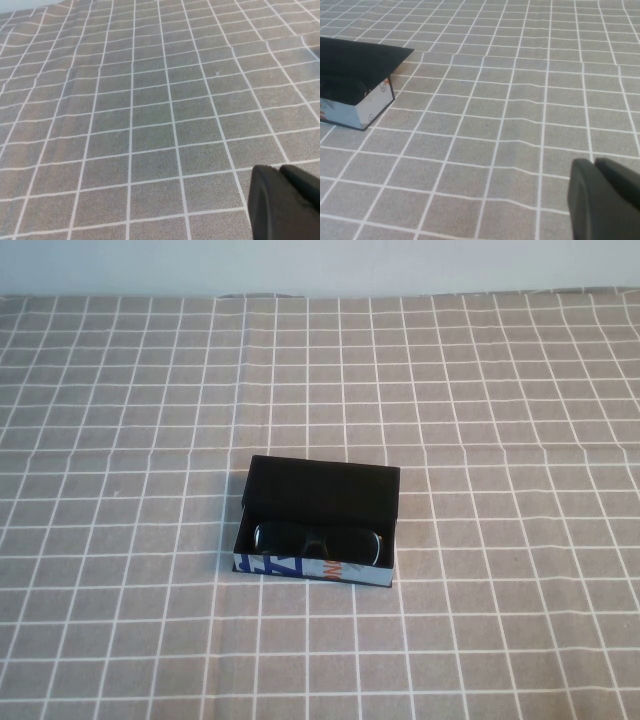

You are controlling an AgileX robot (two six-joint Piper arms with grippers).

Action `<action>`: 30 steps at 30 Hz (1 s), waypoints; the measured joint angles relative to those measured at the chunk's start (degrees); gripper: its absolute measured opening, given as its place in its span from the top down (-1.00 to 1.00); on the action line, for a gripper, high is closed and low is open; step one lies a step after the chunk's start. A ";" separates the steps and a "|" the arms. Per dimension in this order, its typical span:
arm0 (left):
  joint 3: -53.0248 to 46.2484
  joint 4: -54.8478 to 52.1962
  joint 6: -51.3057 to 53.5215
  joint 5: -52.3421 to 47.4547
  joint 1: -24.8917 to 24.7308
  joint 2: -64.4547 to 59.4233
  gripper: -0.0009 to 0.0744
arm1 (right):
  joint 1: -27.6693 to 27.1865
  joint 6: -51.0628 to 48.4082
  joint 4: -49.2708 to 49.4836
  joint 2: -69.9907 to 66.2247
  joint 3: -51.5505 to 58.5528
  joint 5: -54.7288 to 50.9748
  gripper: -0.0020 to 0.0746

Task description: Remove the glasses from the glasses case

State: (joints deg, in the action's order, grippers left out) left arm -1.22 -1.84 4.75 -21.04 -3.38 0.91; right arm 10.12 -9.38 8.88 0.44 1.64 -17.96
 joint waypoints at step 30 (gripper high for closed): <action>0.00 0.00 0.00 0.00 0.00 0.00 0.99 | 0.00 0.00 45.41 -10.58 -6.98 2.35 0.99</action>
State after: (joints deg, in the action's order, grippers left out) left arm -1.22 -1.84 4.75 -21.04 -3.38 0.91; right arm 10.12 -9.38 54.29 -10.13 -5.34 -15.61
